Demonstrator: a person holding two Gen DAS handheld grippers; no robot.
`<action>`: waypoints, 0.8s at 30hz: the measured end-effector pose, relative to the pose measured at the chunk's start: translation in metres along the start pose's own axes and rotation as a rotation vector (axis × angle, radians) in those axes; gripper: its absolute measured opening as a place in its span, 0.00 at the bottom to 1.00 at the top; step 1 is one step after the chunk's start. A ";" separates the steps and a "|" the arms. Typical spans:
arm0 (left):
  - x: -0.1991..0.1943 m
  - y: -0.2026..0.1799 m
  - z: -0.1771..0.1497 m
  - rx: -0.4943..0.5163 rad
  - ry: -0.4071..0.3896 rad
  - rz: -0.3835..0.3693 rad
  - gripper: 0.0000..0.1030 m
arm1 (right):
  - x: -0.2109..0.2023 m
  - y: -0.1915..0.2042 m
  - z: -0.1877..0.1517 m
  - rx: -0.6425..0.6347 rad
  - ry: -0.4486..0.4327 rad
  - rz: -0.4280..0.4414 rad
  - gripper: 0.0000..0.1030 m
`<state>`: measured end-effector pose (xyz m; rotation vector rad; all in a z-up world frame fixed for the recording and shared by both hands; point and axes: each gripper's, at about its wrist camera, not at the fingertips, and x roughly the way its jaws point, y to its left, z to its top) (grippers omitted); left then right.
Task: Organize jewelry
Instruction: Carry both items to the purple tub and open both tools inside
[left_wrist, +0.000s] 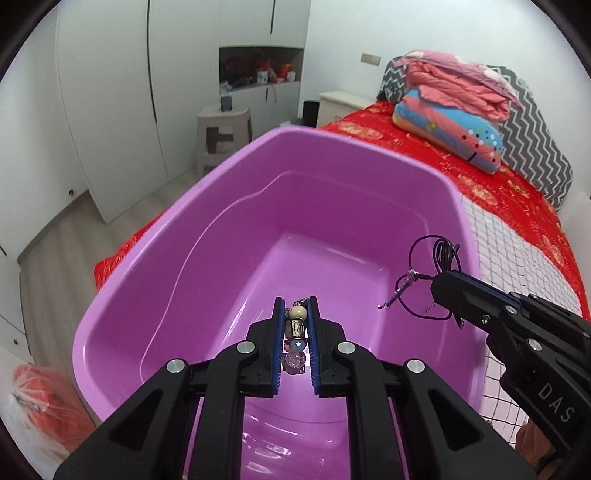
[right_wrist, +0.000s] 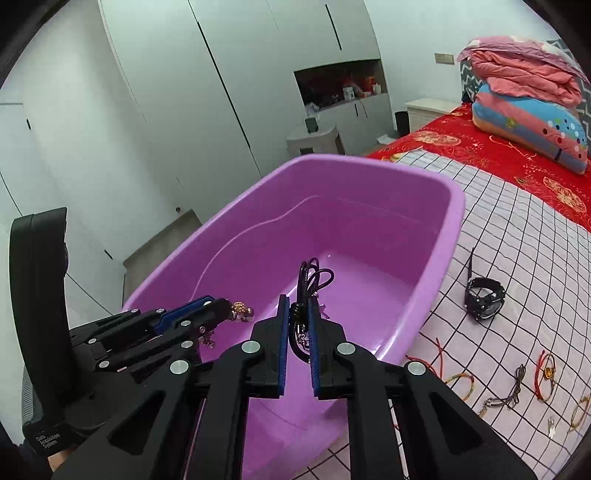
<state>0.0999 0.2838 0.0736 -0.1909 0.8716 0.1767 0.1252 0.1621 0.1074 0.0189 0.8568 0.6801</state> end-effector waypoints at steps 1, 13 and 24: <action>0.003 0.002 0.000 -0.006 0.009 0.004 0.12 | 0.005 -0.001 -0.001 0.000 0.011 -0.001 0.09; -0.010 0.015 -0.005 -0.059 -0.026 0.100 0.80 | 0.021 -0.008 -0.003 -0.027 0.040 -0.065 0.26; -0.020 0.022 -0.011 -0.074 -0.022 0.173 0.89 | 0.005 -0.015 -0.006 -0.016 0.015 -0.089 0.30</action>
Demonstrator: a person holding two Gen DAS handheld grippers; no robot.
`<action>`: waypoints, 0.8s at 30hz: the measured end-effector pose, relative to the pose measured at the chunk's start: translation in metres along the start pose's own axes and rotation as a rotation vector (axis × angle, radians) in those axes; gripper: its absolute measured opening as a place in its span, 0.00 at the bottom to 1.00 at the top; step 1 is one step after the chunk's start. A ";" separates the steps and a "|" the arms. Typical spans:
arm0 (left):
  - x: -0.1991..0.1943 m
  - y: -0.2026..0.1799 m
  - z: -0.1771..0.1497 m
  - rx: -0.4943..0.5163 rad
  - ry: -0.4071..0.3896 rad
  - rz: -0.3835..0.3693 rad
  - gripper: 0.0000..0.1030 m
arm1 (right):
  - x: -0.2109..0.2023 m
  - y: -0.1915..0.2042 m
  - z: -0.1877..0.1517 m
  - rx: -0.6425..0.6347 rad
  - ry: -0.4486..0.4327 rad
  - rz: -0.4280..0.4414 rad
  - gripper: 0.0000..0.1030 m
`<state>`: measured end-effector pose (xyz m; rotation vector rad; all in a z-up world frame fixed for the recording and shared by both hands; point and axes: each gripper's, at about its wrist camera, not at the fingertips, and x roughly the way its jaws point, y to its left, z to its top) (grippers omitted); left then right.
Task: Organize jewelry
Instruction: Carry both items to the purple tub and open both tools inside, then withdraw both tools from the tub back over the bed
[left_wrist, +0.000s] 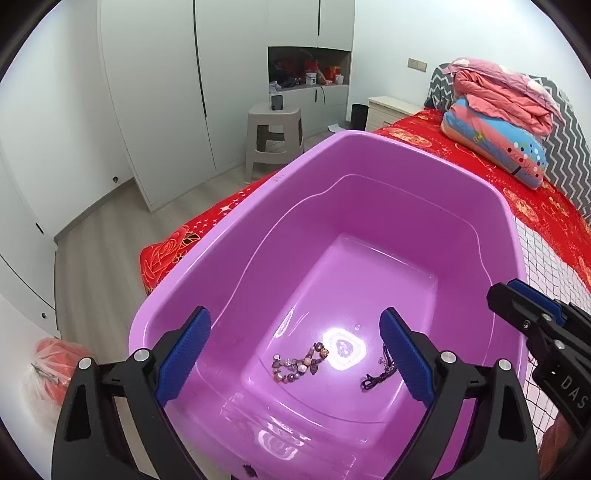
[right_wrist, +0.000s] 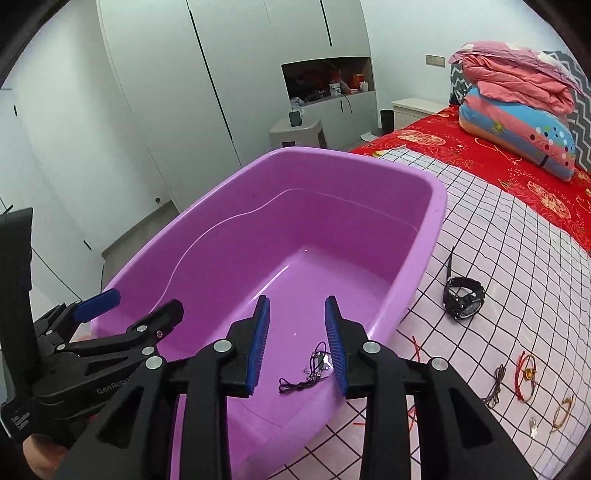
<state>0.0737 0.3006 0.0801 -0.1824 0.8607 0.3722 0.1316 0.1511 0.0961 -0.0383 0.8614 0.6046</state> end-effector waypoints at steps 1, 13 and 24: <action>-0.001 -0.001 -0.001 0.000 0.000 0.000 0.90 | -0.001 -0.001 0.000 0.004 -0.002 0.002 0.31; -0.017 -0.011 -0.010 0.028 -0.027 0.018 0.94 | -0.021 -0.004 -0.008 0.015 -0.040 -0.027 0.39; -0.028 -0.020 -0.024 0.037 -0.021 -0.001 0.94 | -0.036 -0.010 -0.021 0.020 -0.048 -0.035 0.47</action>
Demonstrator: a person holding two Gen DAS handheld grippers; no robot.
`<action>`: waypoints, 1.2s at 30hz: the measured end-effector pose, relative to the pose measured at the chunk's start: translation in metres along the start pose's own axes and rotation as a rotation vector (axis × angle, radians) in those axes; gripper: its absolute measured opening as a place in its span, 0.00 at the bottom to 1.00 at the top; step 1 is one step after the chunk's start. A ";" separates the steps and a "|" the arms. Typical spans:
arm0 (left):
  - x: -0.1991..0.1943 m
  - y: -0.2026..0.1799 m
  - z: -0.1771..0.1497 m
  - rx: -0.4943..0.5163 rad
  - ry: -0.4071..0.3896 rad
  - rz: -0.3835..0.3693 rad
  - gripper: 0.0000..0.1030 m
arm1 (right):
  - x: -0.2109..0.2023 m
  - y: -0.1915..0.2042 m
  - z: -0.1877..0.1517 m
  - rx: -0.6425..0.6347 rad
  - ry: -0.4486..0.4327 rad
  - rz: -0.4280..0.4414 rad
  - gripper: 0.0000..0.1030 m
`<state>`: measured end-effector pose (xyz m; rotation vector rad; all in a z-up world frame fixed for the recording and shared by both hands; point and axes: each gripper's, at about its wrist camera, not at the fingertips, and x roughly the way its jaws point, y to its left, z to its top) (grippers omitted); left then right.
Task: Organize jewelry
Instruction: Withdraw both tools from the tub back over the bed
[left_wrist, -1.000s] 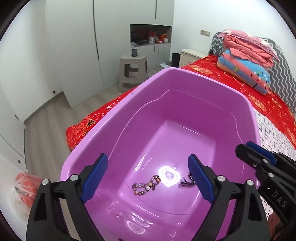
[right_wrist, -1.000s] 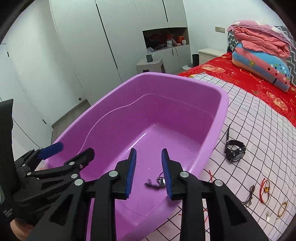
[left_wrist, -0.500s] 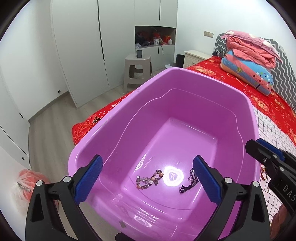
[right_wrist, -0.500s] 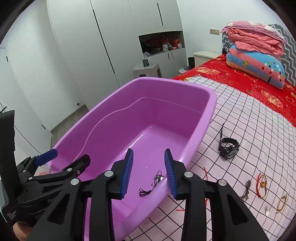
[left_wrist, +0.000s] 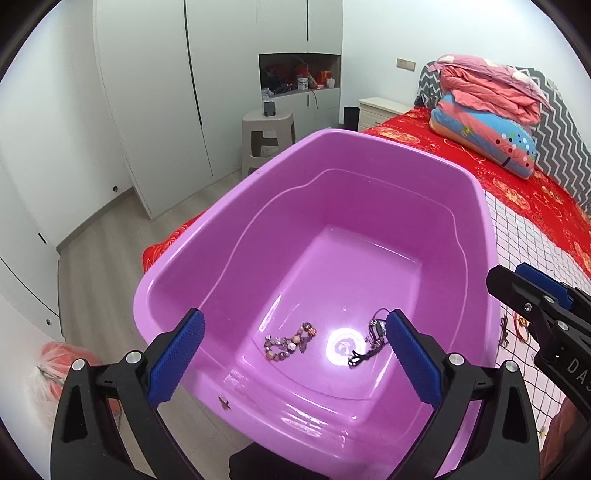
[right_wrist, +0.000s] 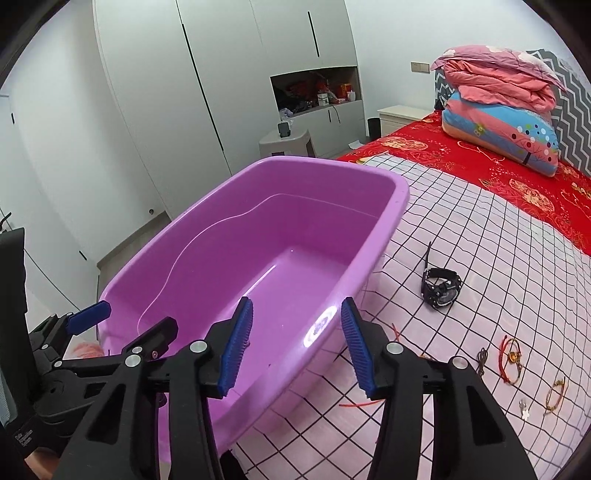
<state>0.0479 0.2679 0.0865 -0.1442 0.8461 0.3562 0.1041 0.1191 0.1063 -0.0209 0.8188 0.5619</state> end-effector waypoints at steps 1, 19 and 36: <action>-0.001 0.000 0.000 -0.001 0.001 -0.003 0.94 | -0.002 -0.001 -0.002 0.001 -0.002 -0.003 0.49; -0.029 -0.042 -0.026 0.074 -0.046 -0.017 0.94 | -0.043 -0.036 -0.043 0.080 -0.033 -0.062 0.68; -0.067 -0.092 -0.063 0.174 -0.083 -0.152 0.94 | -0.092 -0.096 -0.125 0.245 -0.059 -0.165 0.68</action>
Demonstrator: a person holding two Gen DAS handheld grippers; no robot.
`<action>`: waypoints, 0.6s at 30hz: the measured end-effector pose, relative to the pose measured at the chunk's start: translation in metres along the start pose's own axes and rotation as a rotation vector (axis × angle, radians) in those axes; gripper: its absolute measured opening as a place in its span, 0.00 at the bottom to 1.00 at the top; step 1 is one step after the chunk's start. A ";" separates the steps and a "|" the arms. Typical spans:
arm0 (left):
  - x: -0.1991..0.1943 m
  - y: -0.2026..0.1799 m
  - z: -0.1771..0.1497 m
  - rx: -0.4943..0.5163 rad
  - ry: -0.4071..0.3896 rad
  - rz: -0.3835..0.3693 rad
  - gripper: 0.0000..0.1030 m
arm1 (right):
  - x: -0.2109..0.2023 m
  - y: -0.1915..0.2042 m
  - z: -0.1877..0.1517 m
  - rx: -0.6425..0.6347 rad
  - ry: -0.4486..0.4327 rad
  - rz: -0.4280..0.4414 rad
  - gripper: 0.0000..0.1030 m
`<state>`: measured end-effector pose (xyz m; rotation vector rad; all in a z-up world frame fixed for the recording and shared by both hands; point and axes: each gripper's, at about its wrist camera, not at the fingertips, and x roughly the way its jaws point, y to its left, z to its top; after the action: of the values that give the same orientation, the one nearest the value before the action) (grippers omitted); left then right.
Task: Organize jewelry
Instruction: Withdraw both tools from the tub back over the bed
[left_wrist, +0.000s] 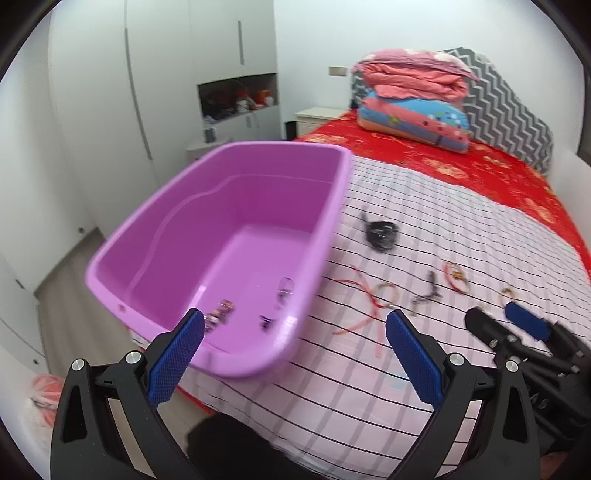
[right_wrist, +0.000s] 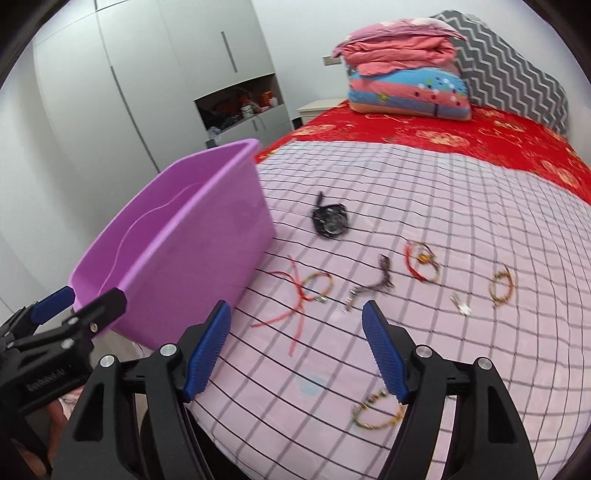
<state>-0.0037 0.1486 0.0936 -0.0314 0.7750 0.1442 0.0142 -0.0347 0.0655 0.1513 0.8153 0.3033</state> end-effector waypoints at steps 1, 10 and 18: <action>-0.001 -0.006 -0.002 0.001 0.006 -0.029 0.94 | -0.003 -0.006 -0.004 0.008 0.000 -0.008 0.68; 0.005 -0.059 -0.027 0.076 0.044 -0.138 0.94 | -0.033 -0.068 -0.050 0.082 0.026 -0.118 0.68; 0.020 -0.101 -0.055 0.120 0.088 -0.187 0.94 | -0.056 -0.114 -0.092 0.120 0.042 -0.193 0.68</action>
<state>-0.0134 0.0470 0.0376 0.0041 0.8631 -0.0817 -0.0654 -0.1591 0.0133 0.1776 0.8830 0.0759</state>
